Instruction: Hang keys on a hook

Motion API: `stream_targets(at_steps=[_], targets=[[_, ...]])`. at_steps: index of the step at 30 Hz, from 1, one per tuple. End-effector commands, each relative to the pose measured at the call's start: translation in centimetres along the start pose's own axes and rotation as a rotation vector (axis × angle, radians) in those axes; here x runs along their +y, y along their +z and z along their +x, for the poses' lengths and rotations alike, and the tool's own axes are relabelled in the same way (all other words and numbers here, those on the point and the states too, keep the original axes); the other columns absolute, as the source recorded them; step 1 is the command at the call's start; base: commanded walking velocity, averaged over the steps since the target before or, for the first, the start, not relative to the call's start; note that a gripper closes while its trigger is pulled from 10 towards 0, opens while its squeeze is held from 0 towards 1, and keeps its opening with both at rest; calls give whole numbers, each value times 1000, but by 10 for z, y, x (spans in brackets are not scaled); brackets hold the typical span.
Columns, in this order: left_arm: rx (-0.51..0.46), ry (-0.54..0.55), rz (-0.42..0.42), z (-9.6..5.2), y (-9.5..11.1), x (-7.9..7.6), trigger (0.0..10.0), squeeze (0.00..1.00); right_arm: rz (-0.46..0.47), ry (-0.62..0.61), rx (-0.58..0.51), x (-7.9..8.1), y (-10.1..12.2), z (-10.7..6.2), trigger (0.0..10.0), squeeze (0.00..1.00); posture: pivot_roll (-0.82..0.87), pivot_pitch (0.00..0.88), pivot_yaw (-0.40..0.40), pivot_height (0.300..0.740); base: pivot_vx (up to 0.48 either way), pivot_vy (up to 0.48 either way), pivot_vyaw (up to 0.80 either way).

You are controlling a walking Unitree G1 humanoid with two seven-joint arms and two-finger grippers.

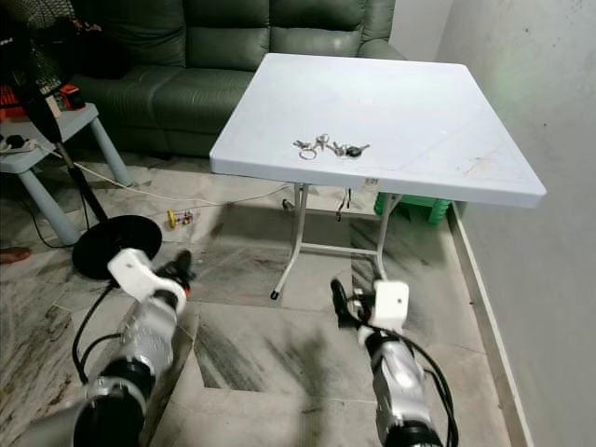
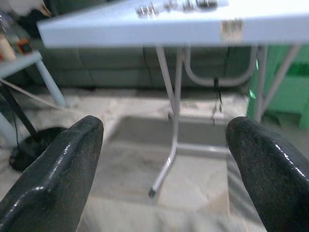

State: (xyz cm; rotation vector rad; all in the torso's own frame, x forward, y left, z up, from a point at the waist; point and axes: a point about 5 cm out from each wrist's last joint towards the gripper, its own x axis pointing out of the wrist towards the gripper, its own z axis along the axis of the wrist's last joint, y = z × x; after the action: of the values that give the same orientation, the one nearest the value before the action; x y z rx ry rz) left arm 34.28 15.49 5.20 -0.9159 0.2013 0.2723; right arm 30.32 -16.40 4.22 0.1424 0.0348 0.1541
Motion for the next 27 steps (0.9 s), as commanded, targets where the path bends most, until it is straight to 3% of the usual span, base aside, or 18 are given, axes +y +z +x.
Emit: stream_targets(at_steps=[1,2,3,4,5,6,9,11,12,17,20,25,27], targets=[[74,87,79,-4,-20,-1,10000,0,24,-4,7,1,-1,0,10000,0,158,0,-39,740,0,0,0],[74,87,79,-4,-20,-1,10000,0,24,-4,7,1,-1,0,10000,0,158,0,-39,740,0,0,0],[93,78,260,-4,-25,-10,10000,0,20,-3,12,1,-2,0,10000,0,159,0,-42,740,0,0,0],[93,78,260,-4,-25,-10,10000,0,20,-3,12,1,-2,0,10000,0,159,0,-42,740,0,0,0],[74,5,487,-3,-26,-27,10000,0,12,0,12,1,-2,-1,10000,0,152,0,-42,740,0,0,0],[51,-52,584,-2,-26,-36,10000,0,10,1,10,1,-2,-2,10000,0,152,0,-42,740,0,0,0],[-14,-219,721,-4,-22,-52,10000,0,8,-2,-8,0,1,-3,10000,0,142,0,-35,740,0,0,0],[-52,-401,758,-10,-16,-57,10000,0,-9,-6,-57,-4,10,-4,10000,0,134,0,-29,740,0,0,0],[-92,-449,796,-14,-9,-52,10000,0,-29,2,-88,-4,15,-6,10000,0,122,0,-18,740,0,0,0],[-124,-481,823,-26,5,-30,10000,0,-31,31,-167,0,27,-15,10000,0,108,0,-8,740,0,0,0],[-145,-506,840,-34,8,-27,10000,0,-37,44,-189,3,32,-21,10000,0,104,0,-7,740,0,0,0],[-167,-573,809,-53,12,-38,10000,0,-66,80,-221,14,45,-33,10000,0,93,0,-6,740,0,0,0],[-186,-608,800,-60,15,-52,10000,0,-74,90,-261,19,58,-35,10000,0,96,0,-11,740,0,0,0]])
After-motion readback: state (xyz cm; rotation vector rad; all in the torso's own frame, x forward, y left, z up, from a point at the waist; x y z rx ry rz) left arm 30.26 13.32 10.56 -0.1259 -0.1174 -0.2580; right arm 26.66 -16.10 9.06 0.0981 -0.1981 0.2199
